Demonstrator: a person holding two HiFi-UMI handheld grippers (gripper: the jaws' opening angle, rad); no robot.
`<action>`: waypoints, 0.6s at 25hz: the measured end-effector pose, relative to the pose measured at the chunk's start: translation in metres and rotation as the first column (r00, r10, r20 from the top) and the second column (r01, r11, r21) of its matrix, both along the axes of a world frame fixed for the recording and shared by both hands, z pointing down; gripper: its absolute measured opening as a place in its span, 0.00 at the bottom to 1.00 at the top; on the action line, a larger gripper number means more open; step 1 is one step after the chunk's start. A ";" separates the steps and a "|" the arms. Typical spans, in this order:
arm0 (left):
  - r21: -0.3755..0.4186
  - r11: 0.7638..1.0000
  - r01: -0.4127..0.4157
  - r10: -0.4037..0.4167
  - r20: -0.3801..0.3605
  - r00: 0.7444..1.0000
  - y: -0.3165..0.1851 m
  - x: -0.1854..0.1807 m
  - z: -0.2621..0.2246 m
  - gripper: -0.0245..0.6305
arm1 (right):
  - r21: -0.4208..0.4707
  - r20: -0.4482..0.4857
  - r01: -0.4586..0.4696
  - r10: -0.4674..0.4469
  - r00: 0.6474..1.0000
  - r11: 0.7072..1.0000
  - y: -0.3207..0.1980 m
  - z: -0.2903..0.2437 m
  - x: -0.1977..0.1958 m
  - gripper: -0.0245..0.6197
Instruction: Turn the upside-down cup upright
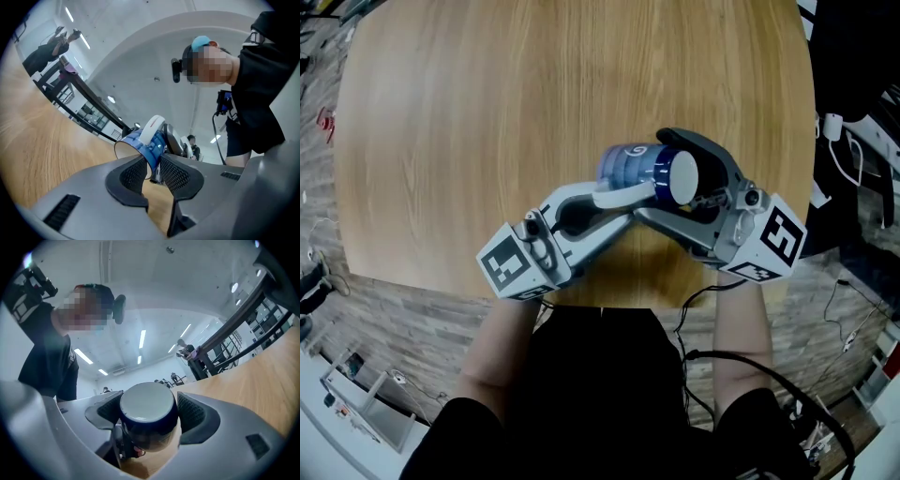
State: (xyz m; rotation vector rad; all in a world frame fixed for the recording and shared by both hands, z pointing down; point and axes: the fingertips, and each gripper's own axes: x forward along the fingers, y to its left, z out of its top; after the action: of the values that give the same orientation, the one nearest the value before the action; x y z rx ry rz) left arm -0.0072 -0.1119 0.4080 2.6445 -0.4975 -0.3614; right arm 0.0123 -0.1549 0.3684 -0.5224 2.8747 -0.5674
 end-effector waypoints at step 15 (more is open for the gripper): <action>0.097 0.989 -0.108 0.085 0.218 0.972 0.023 0.006 0.011 0.09 | -0.041 -0.048 0.100 -0.102 0.994 0.994 0.007 0.028 0.000 0.57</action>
State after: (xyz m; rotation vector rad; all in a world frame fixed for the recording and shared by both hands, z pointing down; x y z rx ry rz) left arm -0.0011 -0.0891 0.4193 2.8173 -0.4232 -0.0752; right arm 0.0128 -0.1476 0.3966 -0.4041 2.9570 -0.6351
